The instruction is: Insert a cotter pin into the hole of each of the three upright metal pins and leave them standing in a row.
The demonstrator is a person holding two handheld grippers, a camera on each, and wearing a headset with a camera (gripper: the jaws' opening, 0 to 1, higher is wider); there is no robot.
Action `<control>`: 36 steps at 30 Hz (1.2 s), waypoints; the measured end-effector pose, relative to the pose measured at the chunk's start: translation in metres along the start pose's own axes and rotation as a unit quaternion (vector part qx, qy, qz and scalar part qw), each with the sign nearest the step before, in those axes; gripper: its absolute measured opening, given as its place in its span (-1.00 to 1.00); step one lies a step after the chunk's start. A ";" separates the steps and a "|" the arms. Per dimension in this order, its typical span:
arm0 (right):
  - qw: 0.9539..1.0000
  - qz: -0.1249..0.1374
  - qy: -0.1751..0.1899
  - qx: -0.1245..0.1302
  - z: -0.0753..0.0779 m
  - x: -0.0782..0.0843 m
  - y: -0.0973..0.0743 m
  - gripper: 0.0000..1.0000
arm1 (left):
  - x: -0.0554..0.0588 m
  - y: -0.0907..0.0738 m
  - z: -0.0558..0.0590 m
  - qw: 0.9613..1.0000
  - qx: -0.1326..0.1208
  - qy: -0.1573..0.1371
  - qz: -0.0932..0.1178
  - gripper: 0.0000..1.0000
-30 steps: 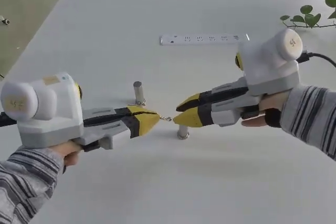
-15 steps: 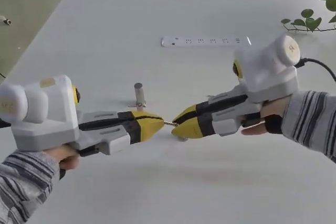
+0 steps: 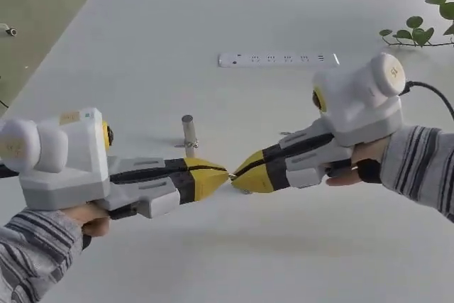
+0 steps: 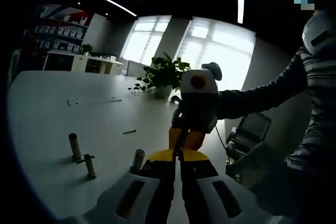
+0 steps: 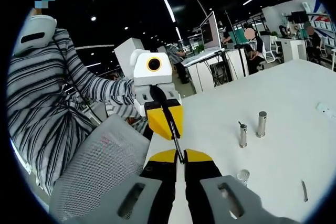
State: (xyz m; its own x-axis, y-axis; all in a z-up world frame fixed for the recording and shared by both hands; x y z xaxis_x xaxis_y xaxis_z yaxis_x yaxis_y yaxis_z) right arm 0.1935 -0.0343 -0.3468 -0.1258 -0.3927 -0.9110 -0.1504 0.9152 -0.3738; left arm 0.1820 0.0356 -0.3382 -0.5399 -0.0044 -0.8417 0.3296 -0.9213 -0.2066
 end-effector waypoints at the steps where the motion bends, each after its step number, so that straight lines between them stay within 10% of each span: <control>1: 1.000 -0.003 -0.005 0.000 -0.001 0.000 0.000 -1.00 | 0.000 0.000 0.000 1.000 -0.001 -0.001 0.000 -1.00; 16: 0.993 -0.058 -0.099 0.022 0.002 0.002 0.001 -1.00 | 0.002 0.005 -0.005 0.999 -0.033 0.043 0.001 -0.96; 36: 0.986 -0.085 -0.098 0.105 0.029 0.018 -0.026 -1.00 | 0.013 0.022 -0.033 0.986 -0.143 0.082 -0.008 -0.64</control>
State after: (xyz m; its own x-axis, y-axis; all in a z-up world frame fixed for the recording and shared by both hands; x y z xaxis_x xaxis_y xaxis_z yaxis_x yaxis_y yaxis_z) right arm 0.2233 -0.0625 -0.3582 0.0795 -0.5362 -0.8403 0.0562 0.8441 -0.5333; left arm 0.2078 0.0287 -0.3706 -0.4216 0.0932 -0.9020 0.5401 -0.7732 -0.3323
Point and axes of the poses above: the centre of the closed fingertips' face, and the gripper's own axes: y roughly forward along the fingers, z roughly to its right, x roughly out of its underside, the point moved 4 cm from there along -y, roughly backward along the fingers, and after that the axes turned 9 degrees about -y, right-handed, at the moved point
